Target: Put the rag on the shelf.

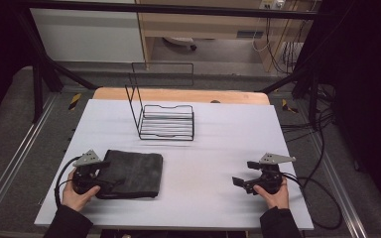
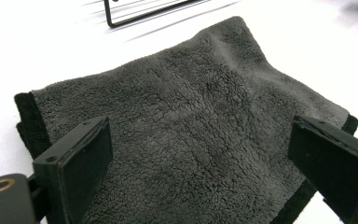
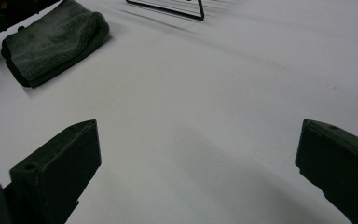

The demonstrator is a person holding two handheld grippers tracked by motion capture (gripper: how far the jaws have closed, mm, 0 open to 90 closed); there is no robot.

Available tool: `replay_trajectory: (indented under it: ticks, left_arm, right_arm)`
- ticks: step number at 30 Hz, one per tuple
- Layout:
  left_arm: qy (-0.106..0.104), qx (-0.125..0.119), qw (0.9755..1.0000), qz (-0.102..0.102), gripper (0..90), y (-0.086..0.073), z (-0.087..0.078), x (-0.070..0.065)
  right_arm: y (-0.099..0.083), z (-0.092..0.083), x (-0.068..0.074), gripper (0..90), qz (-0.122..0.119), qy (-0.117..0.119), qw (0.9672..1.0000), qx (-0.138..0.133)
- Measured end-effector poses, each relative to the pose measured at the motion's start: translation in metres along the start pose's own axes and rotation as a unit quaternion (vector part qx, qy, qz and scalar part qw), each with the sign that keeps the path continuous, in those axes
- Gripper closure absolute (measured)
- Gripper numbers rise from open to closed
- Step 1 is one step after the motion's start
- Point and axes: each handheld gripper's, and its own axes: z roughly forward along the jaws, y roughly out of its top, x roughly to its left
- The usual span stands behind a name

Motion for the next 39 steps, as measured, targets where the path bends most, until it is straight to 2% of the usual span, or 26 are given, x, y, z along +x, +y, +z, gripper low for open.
replay_trajectory:
  ticks: [8,13,16,21,23,25,26,28,30,31,33,34,36,38,39]
  left_arm:
    - [-0.002,0.000,1.0000,0.002,6.6,0.005,0.001,-0.007]
    - [-0.011,0.008,0.9998,0.015,7.4,0.009,0.005,-0.019]
    - [-0.013,0.017,0.9996,0.020,10.1,0.010,0.007,-0.024]
    - [-0.028,0.028,0.9988,0.028,15.6,0.012,0.014,-0.036]
    - [-0.030,0.039,0.9980,0.041,18.5,0.014,0.018,-0.045]
    - [-0.032,0.041,0.9977,0.044,22.8,0.014,0.019,-0.049]
    - [-0.036,0.046,0.9967,0.056,26.1,0.015,0.022,-0.056]
    - [-0.039,0.049,0.9962,0.060,30.8,0.016,0.023,-0.060]
    - [-0.045,0.061,0.9947,0.069,34.7,0.017,0.028,-0.070]
    - [-0.045,0.061,0.9947,0.069,37.6,0.017,0.028,-0.070]
    - [-0.055,0.069,0.9930,0.079,43.1,0.017,0.032,-0.079]
    - [-0.055,0.069,0.9930,0.079,44.8,0.017,0.032,-0.079]
    - [-0.058,0.079,0.9909,0.093,49.0,0.017,0.036,-0.086]
    - [-0.059,0.091,0.9887,0.104,51.2,0.016,0.040,-0.090]
    - [-0.059,0.091,0.9887,0.104,51.3,0.016,0.040,-0.090]
  right_arm:
    - [0.000,-0.002,0.000,0.8,0.000,-0.005,1.0000,0.001]
    - [0.000,-0.002,0.001,0.8,-0.002,-0.007,1.0000,0.002]
    - [0.000,-0.001,0.001,0.8,-0.001,-0.009,0.9999,0.004]
    - [0.000,0.000,0.001,0.9,-0.004,-0.008,1.0000,0.004]
    - [0.000,0.000,0.001,0.9,-0.006,-0.009,0.9999,0.006]
    - [0.000,0.001,0.001,1.0,-0.004,-0.008,0.9999,0.006]
    - [-0.001,0.001,0.001,1.0,-0.003,-0.008,0.9999,0.006]
    - [-0.001,0.001,0.002,1.1,-0.003,-0.008,0.9999,0.007]
    - [0.000,0.001,0.001,1.1,-0.003,-0.007,0.9999,0.007]
    - [0.000,0.001,0.001,1.1,-0.003,-0.007,0.9999,0.007]
    - [0.000,0.001,0.002,1.2,-0.004,-0.007,0.9999,0.008]
    - [0.000,0.001,0.002,1.2,-0.006,-0.009,0.9999,0.008]
    - [0.000,0.001,0.002,1.2,-0.006,-0.008,0.9999,0.009]
    - [0.000,0.002,0.002,1.3,-0.006,-0.009,0.9999,0.011]
    - [0.000,0.002,0.002,1.3,-0.005,-0.008,0.9999,0.011]
